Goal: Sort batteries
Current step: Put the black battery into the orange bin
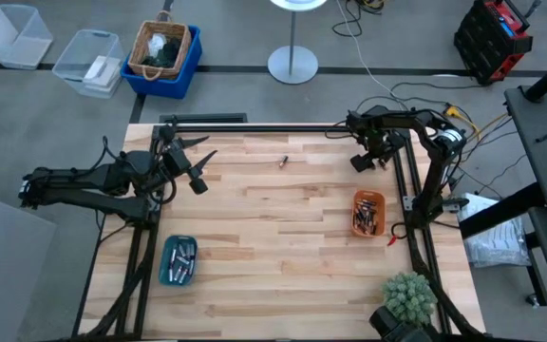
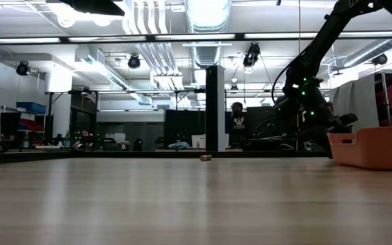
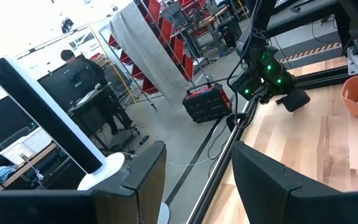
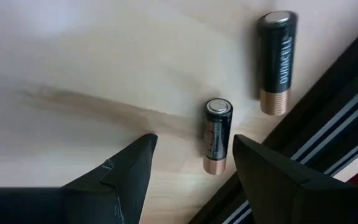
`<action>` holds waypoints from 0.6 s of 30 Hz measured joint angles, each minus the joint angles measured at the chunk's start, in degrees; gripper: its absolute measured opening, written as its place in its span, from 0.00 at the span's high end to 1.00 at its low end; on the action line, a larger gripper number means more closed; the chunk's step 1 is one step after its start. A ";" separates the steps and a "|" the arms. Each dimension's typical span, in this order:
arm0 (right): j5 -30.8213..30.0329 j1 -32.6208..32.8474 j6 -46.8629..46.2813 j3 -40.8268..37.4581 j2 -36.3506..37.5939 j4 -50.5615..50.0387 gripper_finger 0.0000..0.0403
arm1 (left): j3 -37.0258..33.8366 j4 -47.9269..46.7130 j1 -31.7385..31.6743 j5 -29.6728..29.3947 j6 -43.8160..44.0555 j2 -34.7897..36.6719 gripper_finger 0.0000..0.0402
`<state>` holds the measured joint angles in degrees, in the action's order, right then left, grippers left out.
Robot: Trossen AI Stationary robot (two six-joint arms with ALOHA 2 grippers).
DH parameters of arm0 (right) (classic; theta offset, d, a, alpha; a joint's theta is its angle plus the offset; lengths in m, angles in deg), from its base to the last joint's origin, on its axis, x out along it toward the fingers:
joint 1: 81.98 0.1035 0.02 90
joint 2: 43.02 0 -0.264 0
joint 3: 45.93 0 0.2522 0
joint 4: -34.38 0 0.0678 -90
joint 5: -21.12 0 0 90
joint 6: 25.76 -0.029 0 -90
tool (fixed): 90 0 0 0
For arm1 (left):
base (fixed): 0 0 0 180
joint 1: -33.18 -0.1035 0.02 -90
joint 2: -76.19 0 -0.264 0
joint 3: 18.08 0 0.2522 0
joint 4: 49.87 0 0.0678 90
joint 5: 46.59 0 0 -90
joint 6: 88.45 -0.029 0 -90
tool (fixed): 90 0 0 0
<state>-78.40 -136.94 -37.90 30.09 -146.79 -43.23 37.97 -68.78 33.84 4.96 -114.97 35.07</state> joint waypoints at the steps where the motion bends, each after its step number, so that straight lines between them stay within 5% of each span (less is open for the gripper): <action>1: 0.12 0.02 0.45 -0.11 0.00 -0.14 0.46 | 0.00 0.00 0.00 0.00 0.00 0.00 0.59; 10: 0.13 0.11 1.34 -0.55 0.03 -0.12 0.49 | 0.00 0.00 0.00 -0.01 0.00 0.00 0.59; 18: 1.13 0.17 2.47 -0.60 -0.07 0.19 0.73 | 0.00 0.00 -0.02 -0.01 0.00 0.00 0.59</action>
<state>-77.27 -136.76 -35.43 29.50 -146.86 -43.04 37.97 -68.78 33.82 4.95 -114.97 35.07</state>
